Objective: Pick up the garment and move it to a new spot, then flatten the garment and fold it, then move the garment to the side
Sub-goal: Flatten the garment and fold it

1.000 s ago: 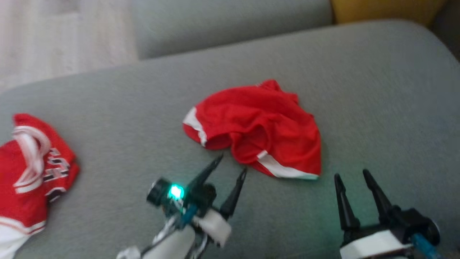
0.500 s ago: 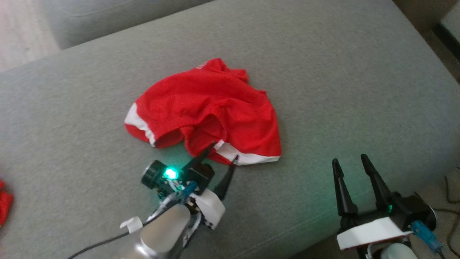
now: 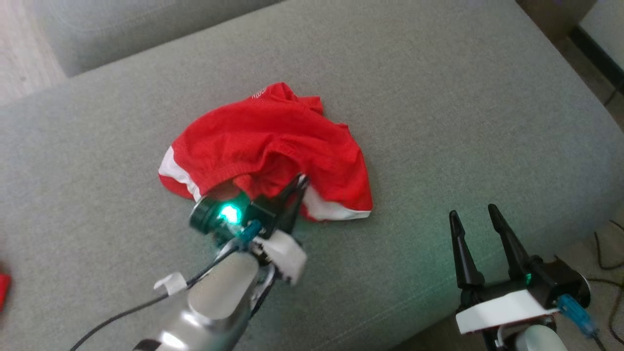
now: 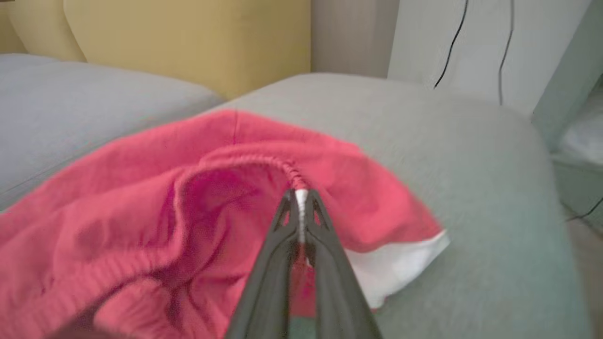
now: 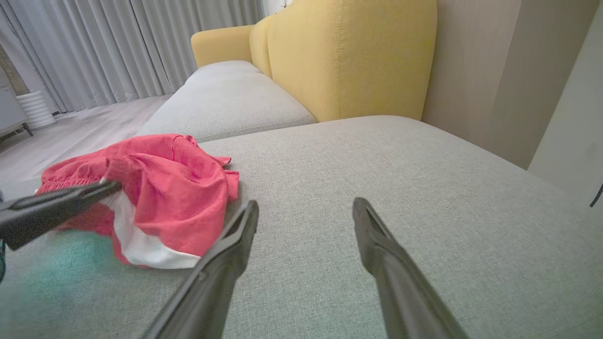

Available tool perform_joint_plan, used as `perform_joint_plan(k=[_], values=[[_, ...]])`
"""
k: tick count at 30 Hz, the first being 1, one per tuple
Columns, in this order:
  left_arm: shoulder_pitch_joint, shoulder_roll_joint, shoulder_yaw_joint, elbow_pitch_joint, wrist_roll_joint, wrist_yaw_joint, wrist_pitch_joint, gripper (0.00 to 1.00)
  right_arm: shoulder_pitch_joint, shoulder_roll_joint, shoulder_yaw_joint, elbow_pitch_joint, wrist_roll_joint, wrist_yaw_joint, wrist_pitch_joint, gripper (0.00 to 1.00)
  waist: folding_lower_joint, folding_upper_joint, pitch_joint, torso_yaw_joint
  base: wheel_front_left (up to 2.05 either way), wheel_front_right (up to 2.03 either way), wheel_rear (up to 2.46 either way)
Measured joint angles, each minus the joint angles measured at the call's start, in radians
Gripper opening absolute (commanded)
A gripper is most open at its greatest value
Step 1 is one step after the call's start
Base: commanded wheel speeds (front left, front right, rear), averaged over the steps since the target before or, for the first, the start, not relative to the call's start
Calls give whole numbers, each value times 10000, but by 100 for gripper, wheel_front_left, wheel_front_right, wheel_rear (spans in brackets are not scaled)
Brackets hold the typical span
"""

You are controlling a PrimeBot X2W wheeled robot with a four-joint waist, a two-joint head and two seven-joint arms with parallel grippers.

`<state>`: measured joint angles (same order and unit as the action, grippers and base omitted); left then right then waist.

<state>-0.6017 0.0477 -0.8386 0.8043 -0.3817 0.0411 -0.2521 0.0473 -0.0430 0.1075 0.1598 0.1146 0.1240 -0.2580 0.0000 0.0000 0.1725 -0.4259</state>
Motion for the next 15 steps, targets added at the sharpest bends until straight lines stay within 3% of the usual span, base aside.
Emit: perform_joint_plan(k=[5, 10, 15], values=[[-260, -4, -119, -1710, -752, -428, 0, 0, 89, -2, -63, 100, 2, 0, 0, 100, -1, 0, -539, 156, 0, 0, 0], [-1518, -6, -290, -2805, -1028, -499, -2, 0, 373, -2, -40, 151, 2, 0, 0, 100, -1, 0, -1107, 341, 0, 0, 0], [-3298, -132, 127, -3843, -1001, -405, -58, 0, 933, -4, -92, 151, -4, 0, 0, 100, -3, 0, -1631, 810, 0, 0, 0]])
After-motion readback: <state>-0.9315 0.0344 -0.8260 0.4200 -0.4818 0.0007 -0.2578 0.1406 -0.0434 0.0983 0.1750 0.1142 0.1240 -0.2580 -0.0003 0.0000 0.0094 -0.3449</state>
